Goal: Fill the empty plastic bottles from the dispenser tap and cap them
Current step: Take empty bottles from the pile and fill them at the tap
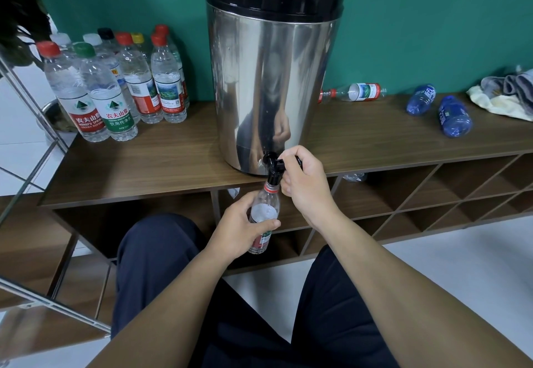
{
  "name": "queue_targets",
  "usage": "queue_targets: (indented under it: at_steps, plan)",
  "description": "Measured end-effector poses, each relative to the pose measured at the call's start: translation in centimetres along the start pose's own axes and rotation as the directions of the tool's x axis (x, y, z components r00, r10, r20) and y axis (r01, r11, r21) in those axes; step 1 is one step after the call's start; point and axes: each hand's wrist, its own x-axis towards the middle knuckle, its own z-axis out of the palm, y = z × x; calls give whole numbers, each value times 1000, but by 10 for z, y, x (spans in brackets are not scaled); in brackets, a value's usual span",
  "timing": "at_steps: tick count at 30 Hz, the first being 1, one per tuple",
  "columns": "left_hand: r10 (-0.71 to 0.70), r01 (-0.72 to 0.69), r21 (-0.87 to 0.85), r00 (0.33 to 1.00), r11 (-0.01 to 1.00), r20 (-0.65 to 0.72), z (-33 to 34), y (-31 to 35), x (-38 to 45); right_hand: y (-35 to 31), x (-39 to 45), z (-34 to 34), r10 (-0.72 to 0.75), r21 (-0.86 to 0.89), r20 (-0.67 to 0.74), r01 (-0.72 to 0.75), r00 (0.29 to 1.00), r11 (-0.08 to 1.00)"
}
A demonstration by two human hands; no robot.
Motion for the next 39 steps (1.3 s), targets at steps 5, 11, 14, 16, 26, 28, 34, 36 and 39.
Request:
queue_targets:
  at_steps: [5, 11, 14, 16, 26, 28, 34, 36, 39]
  plan:
    - [-5, 5, 8, 1000, 1000, 1, 0, 0, 0, 0, 0, -1, -3, -9, 5, 3, 1000, 1000]
    - [-9, 9, 8, 1000, 1000, 1, 0, 0, 0, 0, 0, 0, 0, -11, 3, 0, 1000, 1000]
    - [-17, 17, 11, 1000, 1000, 1, 0, 1, -1, -1, -1, 0, -3, -10, 2, 3, 1000, 1000]
    - [-24, 24, 9, 1000, 1000, 2, 0, 1, 0, 0, -1, 0, -4, -19, 0, 4, 1000, 1000]
    - [-37, 37, 11, 999, 999, 13, 0, -2, 1, 2, 1, 0, -2, -22, -7, 2, 1000, 1000]
    - [-39, 39, 17, 999, 999, 14, -1, -2, 1, 2, 1, 0, -1, -22, -7, 1, 1000, 1000]
    - [-36, 36, 4, 999, 999, 12, -1, -2, 0, 2, 1, -1, -4, -13, -6, 4, 1000, 1000]
    - [-36, 36, 2, 999, 999, 14, -1, -2, 1, 2, 1, -1, -5, -16, -6, 5, 1000, 1000]
    - [-37, 37, 9, 999, 999, 21, -1, -3, 1, 2, 1, 0, -5, -20, -5, 5, 1000, 1000]
